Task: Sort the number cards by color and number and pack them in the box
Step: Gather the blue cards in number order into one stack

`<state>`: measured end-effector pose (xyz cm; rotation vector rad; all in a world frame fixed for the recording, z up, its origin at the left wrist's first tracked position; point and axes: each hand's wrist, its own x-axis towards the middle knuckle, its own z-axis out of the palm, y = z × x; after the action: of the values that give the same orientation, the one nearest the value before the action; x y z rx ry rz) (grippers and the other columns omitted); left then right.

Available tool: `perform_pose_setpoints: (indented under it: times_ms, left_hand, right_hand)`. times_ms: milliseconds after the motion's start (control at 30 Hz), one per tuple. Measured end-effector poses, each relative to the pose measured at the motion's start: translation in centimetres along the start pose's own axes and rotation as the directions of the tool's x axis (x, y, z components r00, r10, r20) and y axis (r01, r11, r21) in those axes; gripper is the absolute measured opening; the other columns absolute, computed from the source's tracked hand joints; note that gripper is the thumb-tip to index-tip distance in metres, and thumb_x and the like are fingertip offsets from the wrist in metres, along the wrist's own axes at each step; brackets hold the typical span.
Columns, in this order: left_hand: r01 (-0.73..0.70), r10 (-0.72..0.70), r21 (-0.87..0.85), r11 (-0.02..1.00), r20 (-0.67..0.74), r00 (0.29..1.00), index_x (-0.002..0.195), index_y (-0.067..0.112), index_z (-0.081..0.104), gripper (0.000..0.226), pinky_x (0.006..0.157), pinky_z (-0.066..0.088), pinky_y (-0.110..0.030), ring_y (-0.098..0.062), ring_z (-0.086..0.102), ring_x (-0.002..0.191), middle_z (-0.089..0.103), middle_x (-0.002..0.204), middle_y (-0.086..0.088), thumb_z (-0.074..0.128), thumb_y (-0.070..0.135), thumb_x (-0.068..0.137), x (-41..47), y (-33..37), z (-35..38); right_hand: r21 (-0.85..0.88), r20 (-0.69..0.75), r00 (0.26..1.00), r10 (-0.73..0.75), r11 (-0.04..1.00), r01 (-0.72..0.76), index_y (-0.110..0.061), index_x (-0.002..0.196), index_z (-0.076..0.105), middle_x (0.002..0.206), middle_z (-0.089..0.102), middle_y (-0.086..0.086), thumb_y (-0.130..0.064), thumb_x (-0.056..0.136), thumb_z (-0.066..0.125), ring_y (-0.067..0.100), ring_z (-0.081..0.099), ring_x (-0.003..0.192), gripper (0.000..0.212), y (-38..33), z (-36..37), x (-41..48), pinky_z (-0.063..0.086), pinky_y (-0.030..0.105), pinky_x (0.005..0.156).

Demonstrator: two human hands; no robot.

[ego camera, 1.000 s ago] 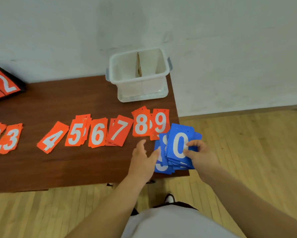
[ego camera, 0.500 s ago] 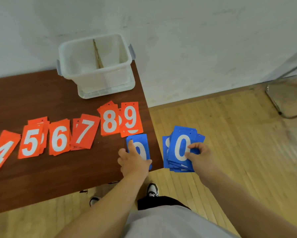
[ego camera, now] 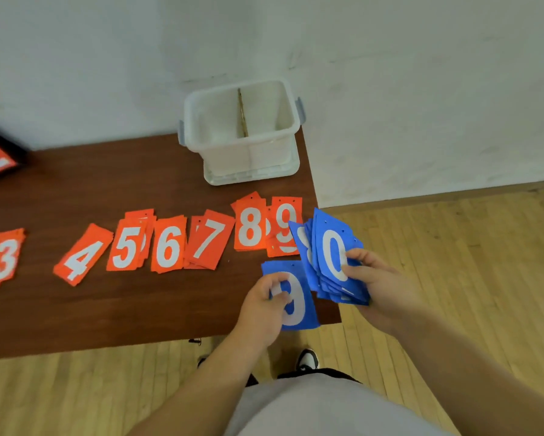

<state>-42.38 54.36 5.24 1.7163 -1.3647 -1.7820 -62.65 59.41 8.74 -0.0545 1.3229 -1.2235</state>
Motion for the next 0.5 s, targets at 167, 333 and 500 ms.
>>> perform_pose_setpoints:
  times_ms: [167,333,500]
  left_hand:
    - [-0.159,0.139,-0.209,0.965,-0.109,0.984,0.130,0.038,0.055,0.045,0.086,0.056,-0.024,-0.005,0.067,0.108,0.066,0.126,0.009,0.051,0.005,0.100,-2.9,4.1,-4.0]
    - [-0.303,0.254,-0.300,0.905,-0.192,0.948,0.139,0.049,0.038,0.042,0.091,0.056,-0.026,0.002,0.064,0.114,0.064,0.123,0.027,0.047,0.022,0.108,-4.4,6.3,-8.4]
    - [-0.351,0.275,-0.238,0.905,-0.300,0.913,0.140,0.048,0.034,0.069,0.089,0.056,-0.024,0.006,0.062,0.114,0.056,0.131,0.023,0.052,-0.006,0.100,-3.7,6.4,-13.6]
  right_hand:
    - [-0.156,0.146,0.985,-0.088,0.982,0.110,-0.015,0.102,0.062,0.116,0.071,0.018,0.008,0.094,0.058,0.035,0.073,0.093,0.024,0.0,5.7,0.6,0.062,0.043,0.071]
    - [-0.658,0.305,0.923,-0.235,0.649,0.382,-0.038,0.097,0.063,0.097,0.068,0.012,-0.014,0.091,0.066,0.038,0.064,0.074,0.025,0.4,11.6,1.1,0.055,0.049,0.066]
    - [-0.700,0.572,0.785,-0.239,0.356,0.619,-0.040,0.106,0.051,0.103,0.056,-0.017,-0.015,0.096,0.062,-0.001,0.057,0.083,0.029,1.1,18.4,1.2,0.045,0.019,0.073]
